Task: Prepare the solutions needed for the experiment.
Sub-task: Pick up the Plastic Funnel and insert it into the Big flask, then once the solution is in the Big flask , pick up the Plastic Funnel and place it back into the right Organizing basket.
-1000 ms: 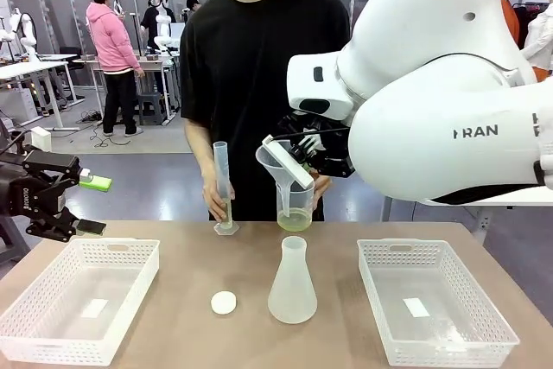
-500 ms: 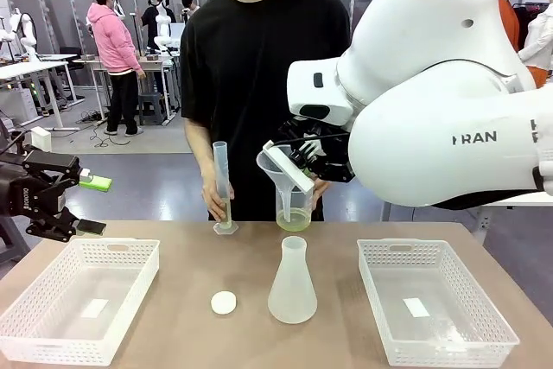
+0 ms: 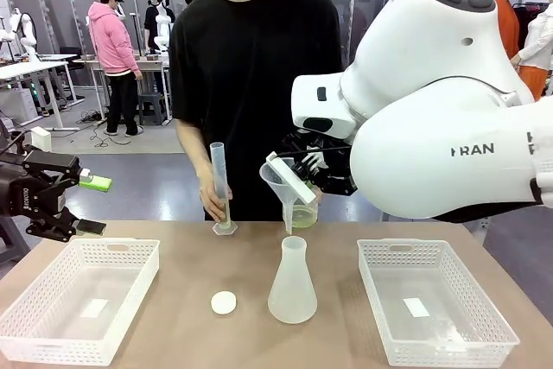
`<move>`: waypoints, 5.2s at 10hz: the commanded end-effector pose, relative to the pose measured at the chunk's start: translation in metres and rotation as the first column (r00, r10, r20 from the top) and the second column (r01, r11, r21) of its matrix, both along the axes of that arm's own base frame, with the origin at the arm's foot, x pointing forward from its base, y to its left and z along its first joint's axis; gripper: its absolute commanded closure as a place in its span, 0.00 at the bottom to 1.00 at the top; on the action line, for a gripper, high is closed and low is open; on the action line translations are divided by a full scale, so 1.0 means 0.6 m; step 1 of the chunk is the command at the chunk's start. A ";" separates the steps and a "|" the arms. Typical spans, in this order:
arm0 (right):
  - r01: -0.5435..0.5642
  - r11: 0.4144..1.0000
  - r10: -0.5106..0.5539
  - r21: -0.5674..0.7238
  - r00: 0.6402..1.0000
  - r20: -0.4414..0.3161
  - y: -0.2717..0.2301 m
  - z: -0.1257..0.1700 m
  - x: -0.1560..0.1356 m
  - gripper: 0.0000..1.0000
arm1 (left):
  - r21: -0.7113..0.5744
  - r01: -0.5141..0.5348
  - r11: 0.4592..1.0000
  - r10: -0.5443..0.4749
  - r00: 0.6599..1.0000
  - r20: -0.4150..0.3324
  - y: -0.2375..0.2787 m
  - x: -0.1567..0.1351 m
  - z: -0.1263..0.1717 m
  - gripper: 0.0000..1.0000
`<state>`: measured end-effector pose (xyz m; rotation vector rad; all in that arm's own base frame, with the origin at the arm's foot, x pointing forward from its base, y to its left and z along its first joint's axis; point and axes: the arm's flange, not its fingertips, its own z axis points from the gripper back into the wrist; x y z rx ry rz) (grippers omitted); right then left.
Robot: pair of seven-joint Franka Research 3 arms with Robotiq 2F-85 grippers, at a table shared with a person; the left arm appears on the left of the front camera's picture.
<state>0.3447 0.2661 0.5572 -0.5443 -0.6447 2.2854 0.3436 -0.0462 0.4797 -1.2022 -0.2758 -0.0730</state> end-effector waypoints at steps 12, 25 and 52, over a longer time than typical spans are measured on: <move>0.055 0.995 -0.047 0.082 0.994 -0.097 -0.029 -0.101 0.043 0.96 | -0.023 0.006 1.000 -0.005 1.000 0.018 -0.003 -0.002 0.001 0.00; 0.071 0.995 -0.060 0.075 0.988 -0.140 -0.024 -0.128 0.047 0.35 | -0.023 0.006 1.000 -0.005 1.000 0.018 -0.003 -0.002 0.001 0.00; 0.460 0.810 -0.334 0.364 0.872 -0.358 -0.159 0.027 -0.097 0.34 | -0.023 0.006 1.000 -0.005 1.000 0.018 -0.003 -0.002 0.001 0.00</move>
